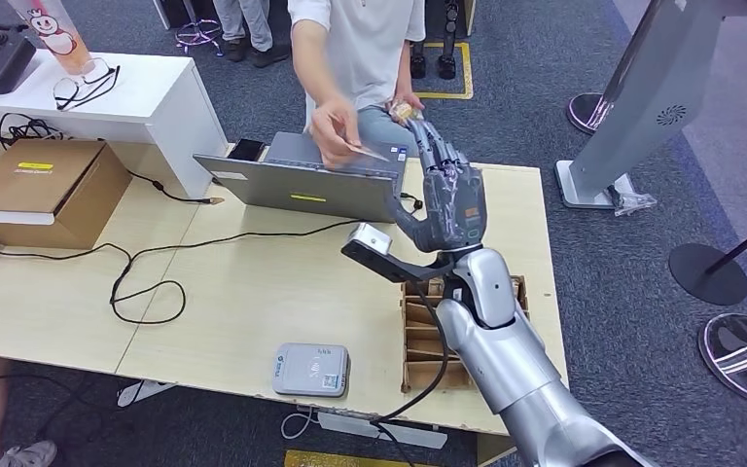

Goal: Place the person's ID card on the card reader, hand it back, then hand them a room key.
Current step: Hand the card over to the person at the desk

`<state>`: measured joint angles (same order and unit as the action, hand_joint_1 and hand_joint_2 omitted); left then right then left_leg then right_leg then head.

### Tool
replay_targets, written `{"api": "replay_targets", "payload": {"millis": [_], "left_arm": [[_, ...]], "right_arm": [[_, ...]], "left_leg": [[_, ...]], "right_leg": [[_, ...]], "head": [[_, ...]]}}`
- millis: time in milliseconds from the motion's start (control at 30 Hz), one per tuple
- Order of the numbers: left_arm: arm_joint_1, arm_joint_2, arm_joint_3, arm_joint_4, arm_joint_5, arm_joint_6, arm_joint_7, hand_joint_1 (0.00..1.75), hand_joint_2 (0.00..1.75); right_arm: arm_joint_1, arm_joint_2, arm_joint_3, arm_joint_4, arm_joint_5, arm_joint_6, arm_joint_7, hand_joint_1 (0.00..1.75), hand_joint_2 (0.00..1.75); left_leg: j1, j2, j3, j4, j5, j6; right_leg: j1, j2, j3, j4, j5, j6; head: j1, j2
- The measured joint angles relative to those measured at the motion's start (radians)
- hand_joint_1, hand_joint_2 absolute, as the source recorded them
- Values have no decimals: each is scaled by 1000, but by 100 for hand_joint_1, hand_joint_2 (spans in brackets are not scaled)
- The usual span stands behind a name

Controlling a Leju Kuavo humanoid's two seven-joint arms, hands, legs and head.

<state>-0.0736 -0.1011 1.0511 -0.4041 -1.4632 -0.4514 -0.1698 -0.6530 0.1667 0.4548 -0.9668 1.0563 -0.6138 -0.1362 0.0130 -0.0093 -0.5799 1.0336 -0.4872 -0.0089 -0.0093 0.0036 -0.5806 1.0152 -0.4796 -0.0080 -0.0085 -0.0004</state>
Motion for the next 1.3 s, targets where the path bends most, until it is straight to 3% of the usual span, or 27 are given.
{"api": "replay_targets", "payload": {"millis": [833,1067,1300], "left_arm": [[5,6,-11,8,59,0,10,0,0],[57,-20,15,-26,122,-74,5,0,0],[117,-130,97,-248,120,-264,26,0,0]], "right_arm": [[9,2,19,-1,-33,-9,-32,0,175],[75,-2,20,-98,-241,97,-113,0,175],[170,-33,54,-274,-564,337,-193,0,175]], "left_leg": [[0,0,0,0,0,0],[0,0,0,0,0,0],[0,0,0,0,-1,0]], "right_leg": [[0,0,0,0,0,0],[0,0,0,0,0,0],[0,0,-1,-1,0,0]], "head": [[0,0],[0,0],[0,0]]}}
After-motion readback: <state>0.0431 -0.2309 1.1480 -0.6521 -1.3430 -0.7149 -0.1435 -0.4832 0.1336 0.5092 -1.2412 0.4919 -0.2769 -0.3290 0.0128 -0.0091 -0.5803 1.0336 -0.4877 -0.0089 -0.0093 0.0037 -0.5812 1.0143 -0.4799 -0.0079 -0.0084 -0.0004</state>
